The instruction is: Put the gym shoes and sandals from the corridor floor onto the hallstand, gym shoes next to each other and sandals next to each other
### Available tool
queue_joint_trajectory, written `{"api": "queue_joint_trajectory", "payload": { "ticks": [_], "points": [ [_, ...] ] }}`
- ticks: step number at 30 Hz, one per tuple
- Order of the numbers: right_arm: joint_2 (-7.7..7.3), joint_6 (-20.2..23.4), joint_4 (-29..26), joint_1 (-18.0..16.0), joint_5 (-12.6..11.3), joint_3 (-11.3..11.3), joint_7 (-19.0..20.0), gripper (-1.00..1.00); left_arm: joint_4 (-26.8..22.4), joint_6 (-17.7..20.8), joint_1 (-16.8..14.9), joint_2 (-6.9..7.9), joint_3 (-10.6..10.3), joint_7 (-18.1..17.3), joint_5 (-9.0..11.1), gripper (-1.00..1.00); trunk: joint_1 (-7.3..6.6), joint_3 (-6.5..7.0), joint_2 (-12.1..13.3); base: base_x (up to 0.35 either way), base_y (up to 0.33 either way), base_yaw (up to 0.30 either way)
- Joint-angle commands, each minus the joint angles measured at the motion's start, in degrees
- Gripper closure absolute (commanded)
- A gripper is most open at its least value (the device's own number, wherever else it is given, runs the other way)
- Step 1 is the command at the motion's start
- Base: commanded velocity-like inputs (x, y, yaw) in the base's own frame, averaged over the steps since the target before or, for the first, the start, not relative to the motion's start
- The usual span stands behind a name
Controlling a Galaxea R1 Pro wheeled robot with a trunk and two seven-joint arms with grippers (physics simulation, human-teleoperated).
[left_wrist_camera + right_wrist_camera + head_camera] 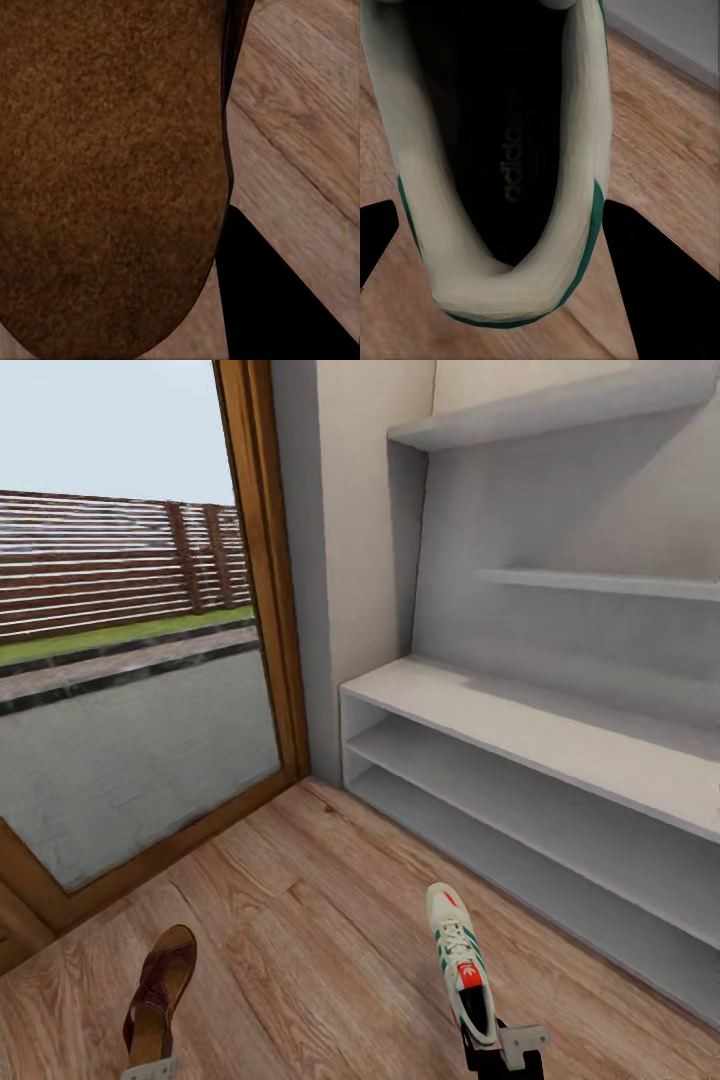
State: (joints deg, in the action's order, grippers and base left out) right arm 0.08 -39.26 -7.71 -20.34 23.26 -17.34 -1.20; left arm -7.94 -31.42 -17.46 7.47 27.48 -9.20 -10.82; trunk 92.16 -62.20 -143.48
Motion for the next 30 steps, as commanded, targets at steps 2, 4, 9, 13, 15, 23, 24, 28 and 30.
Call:
{"api": "queue_joint_trajectory", "payload": {
  "ticks": [2,4,9,13,15,23,24,28,30],
  "points": [
    [0.01,-0.20,0.06,-0.05,0.54,-0.41,-0.05,1.00,0.03,-0.18,-0.03,0.00,0.55,-0.20,-0.60,1.00,0.00,0.02,-0.02,0.171,0.250,-0.250],
    [0.01,-0.20,0.06,-0.05,0.52,-0.41,-0.04,1.00,0.03,-0.19,-0.03,0.00,0.55,-0.20,-0.60,1.00,0.00,0.09,-0.02,0.173,0.258,-0.250],
    [0.01,-0.20,0.06,-0.05,0.51,-0.41,-0.07,1.00,0.03,-0.22,-0.03,0.00,0.55,-0.20,-0.60,1.00,0.00,0.26,-0.02,0.139,0.284,-0.250],
    [0.01,-0.20,0.06,-0.05,0.54,-0.42,-0.06,1.00,0.03,-0.22,-0.03,0.00,0.55,-0.20,-0.60,1.00,0.00,0.39,-0.02,0.103,0.291,-0.250],
    [0.01,-0.20,0.06,-0.05,0.55,-0.43,-0.06,1.00,0.03,-0.22,-0.03,0.00,0.55,-0.20,-0.60,1.00,0.00,0.46,-0.02,0.097,0.281,-0.250],
    [0.01,-0.20,0.06,-0.07,0.54,-0.43,-0.06,1.00,0.03,-0.22,-0.03,0.00,0.55,-0.20,-0.60,1.00,0.00,0.73,-0.02,0.033,0.262,-0.250],
    [0.01,-0.20,0.06,-0.06,0.55,-0.43,-0.05,1.00,0.03,-0.22,-0.03,0.00,0.55,-0.20,-0.60,1.00,0.00,0.76,-0.02,0.004,0.269,-0.250],
    [0.01,-0.20,0.06,-0.05,0.53,-0.42,-0.06,1.00,0.03,-0.22,-0.03,0.00,0.55,-0.20,-0.60,1.00,0.00,0.89,-0.02,0.001,0.274,-0.250],
    [0.01,-0.20,0.06,-0.05,0.54,-0.42,-0.04,1.00,0.03,-0.22,-0.03,0.00,0.55,-0.20,-0.60,1.00,0.00,0.96,-0.02,0.000,0.277,-0.250]
  ]
}}
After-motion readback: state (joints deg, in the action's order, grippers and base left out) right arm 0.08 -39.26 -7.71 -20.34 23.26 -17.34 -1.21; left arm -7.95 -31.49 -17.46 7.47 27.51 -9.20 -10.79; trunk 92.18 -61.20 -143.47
